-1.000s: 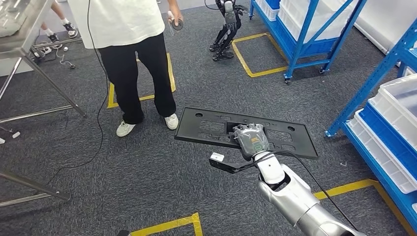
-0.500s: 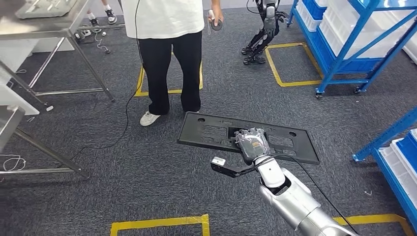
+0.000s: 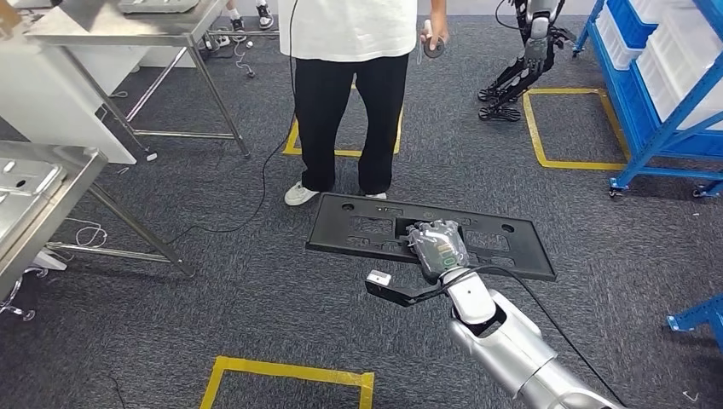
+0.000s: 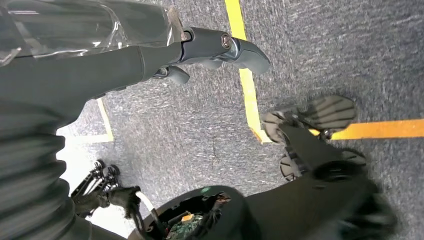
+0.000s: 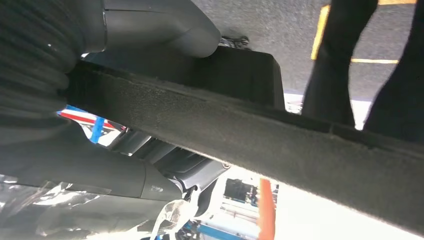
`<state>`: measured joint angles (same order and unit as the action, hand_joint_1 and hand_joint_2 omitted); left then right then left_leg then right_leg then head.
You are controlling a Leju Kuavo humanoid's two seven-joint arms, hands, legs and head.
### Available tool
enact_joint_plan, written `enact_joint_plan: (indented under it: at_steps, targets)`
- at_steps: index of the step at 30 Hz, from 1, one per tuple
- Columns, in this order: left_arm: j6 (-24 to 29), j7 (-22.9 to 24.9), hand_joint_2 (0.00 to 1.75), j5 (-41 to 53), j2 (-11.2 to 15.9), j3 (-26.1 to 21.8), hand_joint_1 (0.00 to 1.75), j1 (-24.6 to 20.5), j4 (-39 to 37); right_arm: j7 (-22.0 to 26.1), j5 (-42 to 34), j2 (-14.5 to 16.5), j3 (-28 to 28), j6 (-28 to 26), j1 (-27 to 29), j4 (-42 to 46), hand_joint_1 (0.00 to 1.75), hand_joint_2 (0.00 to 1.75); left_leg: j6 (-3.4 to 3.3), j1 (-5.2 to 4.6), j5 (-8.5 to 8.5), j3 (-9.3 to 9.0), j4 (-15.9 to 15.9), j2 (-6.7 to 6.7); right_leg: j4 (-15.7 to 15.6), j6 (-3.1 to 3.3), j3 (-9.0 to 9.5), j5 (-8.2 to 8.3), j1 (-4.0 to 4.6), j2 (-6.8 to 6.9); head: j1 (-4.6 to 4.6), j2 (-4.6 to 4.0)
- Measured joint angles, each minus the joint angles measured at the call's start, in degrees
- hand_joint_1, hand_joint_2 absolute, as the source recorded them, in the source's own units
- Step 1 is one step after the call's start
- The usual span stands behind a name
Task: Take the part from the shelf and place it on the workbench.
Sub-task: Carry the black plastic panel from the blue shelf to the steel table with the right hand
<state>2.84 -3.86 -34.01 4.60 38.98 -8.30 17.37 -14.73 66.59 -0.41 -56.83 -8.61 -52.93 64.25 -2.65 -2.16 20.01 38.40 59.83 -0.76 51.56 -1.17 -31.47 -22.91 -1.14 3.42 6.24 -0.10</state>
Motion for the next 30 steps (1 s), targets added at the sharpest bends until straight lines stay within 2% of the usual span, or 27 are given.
enact_joint_plan:
  at_steps: [2, 3, 4, 5, 6, 7, 9, 10, 11, 12, 13, 14, 16, 17, 18, 20, 21, 22, 24, 26, 27, 28, 29, 30]
  targets:
    - [0.0, 0.0, 1.75, 0.0, 0.3, 0.2, 0.00, -0.5, -0.1, 0.0, 0.0, -0.1, 0.0, 0.1, 0.0, 0.2, 1.75, 1.75, -1.25, -1.57, -2.46, -3.69, -6.9, -2.24, -0.1, -0.03, 0.39, -0.25, 0.30, 1.05, 0.01, 0.01]
    - [0.1, 0.1, 1.75, -0.1, 0.4, 0.2, 0.00, -0.8, -0.2, 0.0, 0.0, -0.1, 0.0, 0.2, 0.1, 0.3, 1.75, 1.75, -1.63, -2.03, -2.81, -4.46, -8.4, -2.87, -0.2, -0.12, 0.44, -0.36, 0.52, 1.63, 0.00, 0.00]
    - [0.1, 0.1, 1.75, -0.1, 0.5, 0.3, 0.00, -0.9, -0.3, 0.0, 0.0, -0.2, 0.0, 0.3, 0.1, 0.3, 1.75, 1.75, -1.79, -2.12, -2.85, -4.69, -9.0, -2.60, -0.1, -0.28, 0.43, -0.46, 0.75, 2.23, 0.00, 0.00]
    - [0.2, 0.2, 1.75, -0.2, 0.5, 0.4, 0.00, -0.9, -0.3, 0.1, 0.0, -0.2, 0.0, 0.4, 0.1, 0.3, 1.75, 1.75, -1.89, -1.72, -2.67, -5.19, -9.9, -2.10, 0.0, -0.42, 0.27, -0.81, 0.89, 2.58, 0.00, 0.01]
    - [0.2, 0.4, 1.75, -0.2, 0.4, 0.4, 0.00, -0.8, -0.3, 0.1, 0.0, -0.2, 0.0, 0.4, 0.1, 0.4, 1.75, 1.75, -1.93, -1.39, -2.55, -5.65, -10.7, -1.41, 0.6, -0.56, -0.09, -1.39, 0.91, 2.04, 0.00, 0.00]
    - [0.2, 0.5, 1.75, -0.2, 0.3, 0.5, 0.00, -0.7, -0.3, 0.1, 0.0, -0.2, 0.0, 0.4, 0.1, 0.5, 1.75, 1.75, -2.04, -0.97, -2.42, -6.13, -11.6, -0.73, 2.5, -0.72, -0.98, -2.43, 0.88, 0.87, 0.00, 0.00]
    - [0.2, 0.6, 1.75, -0.2, 0.1, 0.6, 0.00, -0.8, -0.3, 0.1, -0.1, -0.3, 0.1, 0.4, 0.3, 0.6, 1.75, 1.75, -2.18, -0.44, -2.24, -6.59, -12.1, 0.72, 10.2, -1.11, -4.75, -5.43, 0.73, -2.27, -0.01, 0.00]
    - [0.2, 0.5, 1.75, -0.1, -0.1, 0.6, 0.00, -0.9, -0.3, 0.1, -0.1, -0.4, 0.0, 0.4, 0.6, 0.5, 1.75, 1.75, -2.24, -0.26, -2.22, -6.62, -12.0, 1.40, 14.8, -1.36, -7.16, -6.78, 0.66, -3.07, -0.01, 0.00]
    - [0.2, 0.5, 1.75, -0.1, -0.2, 0.7, 0.00, -1.0, -0.3, 0.1, -0.1, -0.5, 0.0, 0.4, 0.9, 0.5, 1.75, 1.75, -2.23, -0.08, -2.19, -6.66, -11.9, 2.20, 18.0, -1.64, -9.11, -7.41, 0.57, -3.42, -0.01, 0.01]
    - [0.2, 0.5, 1.75, -0.2, -0.3, 0.7, 0.00, -1.0, -0.3, 0.1, -0.1, -0.6, 0.0, 0.4, 1.1, 0.5, 1.75, 1.75, -2.15, 0.16, -2.13, -6.71, -11.8, 3.01, 19.0, -1.93, -10.08, -7.03, 0.42, -3.51, 0.00, 0.00]
    - [0.2, 0.5, 1.75, -0.2, -0.4, 0.9, 0.00, -1.0, -0.3, 0.1, -0.1, -0.6, 0.0, 0.4, 1.2, 0.5, 1.75, 1.75, -1.96, 0.47, -1.99, -6.76, -11.5, 3.82, 17.4, -2.28, -9.72, -5.55, 0.19, -3.58, 0.00, 0.01]
    - [0.2, 0.5, 1.75, -0.3, -0.4, 1.0, 0.00, -0.9, -0.3, 0.1, 0.0, -0.6, 0.0, 0.4, 1.2, 0.6, 1.75, 1.75, -1.64, 0.84, -1.77, -6.81, -11.2, 4.61, 13.8, -2.73, -8.23, -3.38, -0.17, -3.91, 0.00, 0.01]
    - [0.2, 0.5, 1.75, -0.4, -0.4, 1.4, 0.00, -1.0, -0.3, 0.1, 0.1, -0.6, 0.0, 0.4, 1.0, 0.6, 1.75, 1.75, -0.70, 1.35, -1.10, -6.64, -10.2, 6.08, 5.3, -3.68, -4.14, 0.18, -1.30, -6.32, 0.01, 0.02]
    - [0.2, 0.5, 1.75, -0.4, -0.4, 1.5, 0.00, -1.0, -0.3, 0.1, 0.1, -0.6, 0.0, 0.4, 0.8, 0.7, 1.75, 1.75, -0.28, 1.47, -0.93, -6.44, -9.7, 6.62, 2.7, -3.73, -2.75, 0.94, -1.70, -7.34, 0.01, 0.01]
    - [0.2, 0.5, 1.75, -0.4, -0.4, 1.6, 0.00, -1.0, -0.3, 0.1, 0.1, -0.5, 0.0, 0.4, 0.8, 0.7, 1.75, 1.75, 0.07, 1.47, -0.94, -6.18, -9.4, 7.10, 1.4, -3.50, -2.07, 1.04, -1.85, -7.91, 0.01, 0.01]
    - [0.2, 0.5, 1.75, -0.5, -0.3, 1.8, 0.00, -0.6, -0.3, 0.1, 0.1, -0.2, -0.1, 0.4, 0.7, 0.7, 1.75, 1.75, 0.47, 1.61, -1.13, -5.71, -9.2, 7.78, 1.3, -2.44, -1.85, 0.93, -1.59, -6.73, 0.01, 0.01]
    - [0.2, 0.5, 1.75, -0.5, -0.4, 1.9, 0.00, -0.4, -0.3, 0.1, 0.2, -0.1, -0.1, 0.4, 0.7, 0.8, 1.75, 1.75, 0.68, 1.59, -0.76, -5.27, -8.7, 7.22, 1.3, -1.97, -1.79, 0.85, -1.47, -6.07, 0.01, 0.01]
    - [0.2, 0.5, 1.75, -0.5, -0.4, 2.0, 0.00, -0.3, -0.3, 0.1, 0.2, 0.1, -0.1, 0.4, 0.6, 0.8, 1.75, 1.75, 0.94, 1.62, 0.21, -4.41, -7.0, 6.04, 1.3, -1.56, -1.68, 0.78, -1.38, -5.40, 0.02, 0.00]
    - [0.2, 0.5, 1.75, -0.7, -0.5, 2.0, 0.00, -0.2, -0.3, 0.0, 0.2, 0.2, -0.1, 0.5, 0.6, 0.8, 1.75, 1.75, 1.48, 1.64, 3.76, -0.81, 0.5, 2.90, 1.2, -0.93, -1.43, 0.59, -1.04, -3.98, 0.02, 0.00]
    - [0.3, 0.6, 1.75, -0.9, -0.5, 2.1, 0.00, -0.2, -0.3, 0.0, 0.2, 0.2, -0.1, 0.6, 0.8, 0.8, 1.75, 1.75, 1.53, 1.75, 7.06, 3.47, 9.1, 1.71, 1.2, -0.68, -1.25, 0.40, -0.60, -2.39, 0.01, 0.01]
    - [0.3, 0.6, 1.75, -1.0, -0.6, 2.1, 0.00, -0.1, -0.3, 0.0, 0.2, 0.2, -0.1, 0.6, 0.9, 0.8, 1.75, 1.75, 1.29, 1.67, 7.52, 4.50, 11.0, 1.62, 1.1, -0.62, -1.14, 0.33, -0.41, -1.70, 0.01, 0.01]
    - [0.3, 0.6, 1.75, -1.0, -0.6, 2.2, 0.00, 0.0, -0.3, 0.0, 0.2, 0.2, -0.1, 0.6, 1.0, 0.8, 1.75, 1.75, 0.87, 1.43, 6.75, 4.13, 10.2, 1.57, 1.0, -0.57, -0.95, 0.25, -0.27, -1.07, 0.01, 0.01]
    - [0.3, 0.6, 1.75, -1.0, -0.6, 2.3, 0.00, 0.1, -0.3, 0.0, 0.2, 0.2, -0.1, 0.6, 1.0, 0.9, 1.75, 1.75, 0.32, 1.00, 4.94, 2.43, 6.9, 1.33, 0.8, -0.54, -0.64, 0.14, -0.18, -0.49, 0.01, 0.01]
    - [0.3, 0.7, 1.75, -1.0, -0.6, 2.4, 0.00, 0.1, -0.3, 0.1, 0.2, 0.3, -0.1, 0.6, 0.9, 1.0, 1.75, 1.75, -0.44, 0.28, 2.58, -0.17, 2.1, 0.51, 0.6, -0.47, -0.23, 0.01, -0.16, 0.10, 0.02, 0.01]
